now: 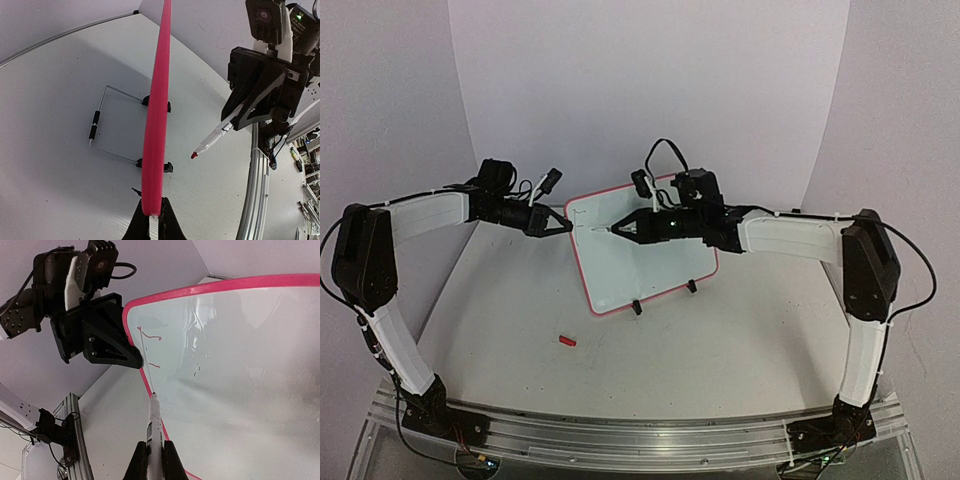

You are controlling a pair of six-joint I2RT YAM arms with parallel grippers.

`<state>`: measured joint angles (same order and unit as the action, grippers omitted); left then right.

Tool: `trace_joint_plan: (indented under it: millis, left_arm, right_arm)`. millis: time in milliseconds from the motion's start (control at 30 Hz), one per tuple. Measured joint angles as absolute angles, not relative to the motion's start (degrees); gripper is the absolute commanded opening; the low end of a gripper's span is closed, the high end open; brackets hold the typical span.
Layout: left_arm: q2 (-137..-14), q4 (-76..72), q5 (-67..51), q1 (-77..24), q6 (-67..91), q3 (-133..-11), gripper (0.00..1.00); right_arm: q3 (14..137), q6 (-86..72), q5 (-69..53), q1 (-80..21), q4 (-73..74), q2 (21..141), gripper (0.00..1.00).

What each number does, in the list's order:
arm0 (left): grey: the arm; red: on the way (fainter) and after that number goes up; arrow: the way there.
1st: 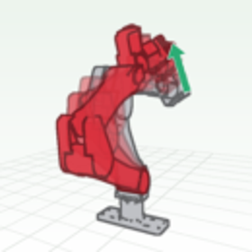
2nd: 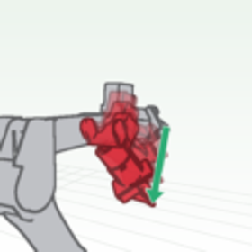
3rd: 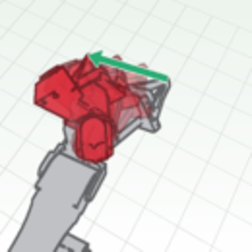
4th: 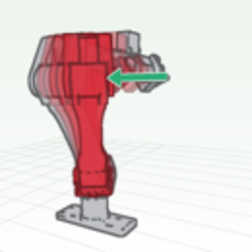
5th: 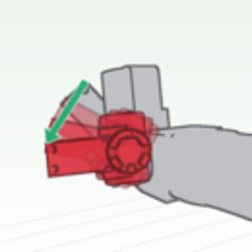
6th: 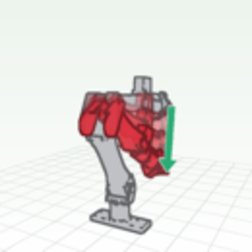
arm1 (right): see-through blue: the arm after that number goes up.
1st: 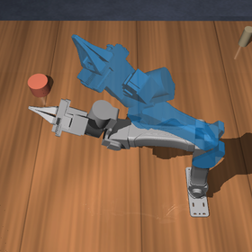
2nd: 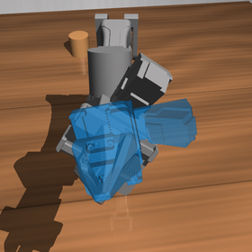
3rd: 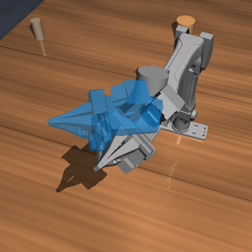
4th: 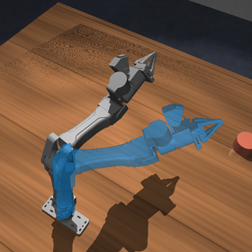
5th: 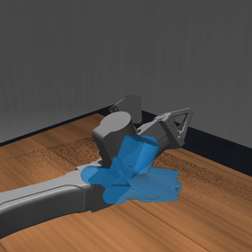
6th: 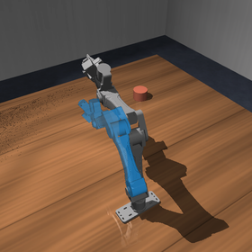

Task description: Write a sentence on the whiteboard

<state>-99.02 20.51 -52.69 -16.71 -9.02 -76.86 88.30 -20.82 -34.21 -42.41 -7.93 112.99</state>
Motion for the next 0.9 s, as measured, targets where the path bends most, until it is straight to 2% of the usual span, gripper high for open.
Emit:
trace_joint_plan:
  millis: [900]
  left_arm:
    - [-99.0, 20.58, -52.34, -16.73, -8.99, -76.88, 0.0]
  right_arm:
    - [94.15, -21.04, -32.49, -42.48, -7.51, 118.24, 0.0]
